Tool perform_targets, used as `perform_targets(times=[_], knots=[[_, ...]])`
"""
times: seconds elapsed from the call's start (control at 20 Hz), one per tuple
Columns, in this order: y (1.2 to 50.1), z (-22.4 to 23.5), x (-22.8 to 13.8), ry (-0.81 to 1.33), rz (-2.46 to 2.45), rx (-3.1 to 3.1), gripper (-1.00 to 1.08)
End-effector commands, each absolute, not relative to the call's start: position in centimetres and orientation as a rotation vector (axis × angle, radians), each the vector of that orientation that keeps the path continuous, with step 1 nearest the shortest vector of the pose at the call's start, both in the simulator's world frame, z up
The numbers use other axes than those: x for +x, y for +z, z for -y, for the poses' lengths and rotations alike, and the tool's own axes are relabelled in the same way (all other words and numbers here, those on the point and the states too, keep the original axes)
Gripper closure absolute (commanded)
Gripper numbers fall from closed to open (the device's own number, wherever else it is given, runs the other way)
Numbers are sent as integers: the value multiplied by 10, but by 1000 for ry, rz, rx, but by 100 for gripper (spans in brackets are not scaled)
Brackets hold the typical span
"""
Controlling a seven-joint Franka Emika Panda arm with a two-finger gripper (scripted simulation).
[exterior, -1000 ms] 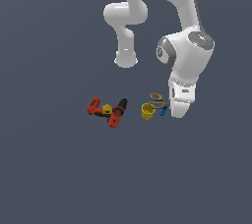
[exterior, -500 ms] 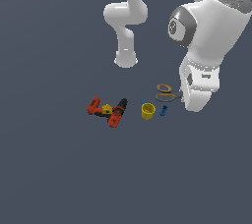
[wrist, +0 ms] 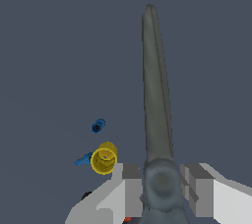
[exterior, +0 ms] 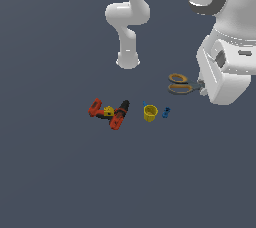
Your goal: Pick up a designated object from a clutter of objects.
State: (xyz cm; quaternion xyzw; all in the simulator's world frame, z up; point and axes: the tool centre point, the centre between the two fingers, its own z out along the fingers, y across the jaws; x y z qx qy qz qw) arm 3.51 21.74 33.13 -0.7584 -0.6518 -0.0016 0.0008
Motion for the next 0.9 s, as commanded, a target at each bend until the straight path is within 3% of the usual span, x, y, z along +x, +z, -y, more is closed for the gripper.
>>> perform_targets(times=[0.0, 0.85], knots=[[350, -219, 42, -4, 2046, -2382, 108], [432, -228, 78, 0, 2045, -2385, 108]])
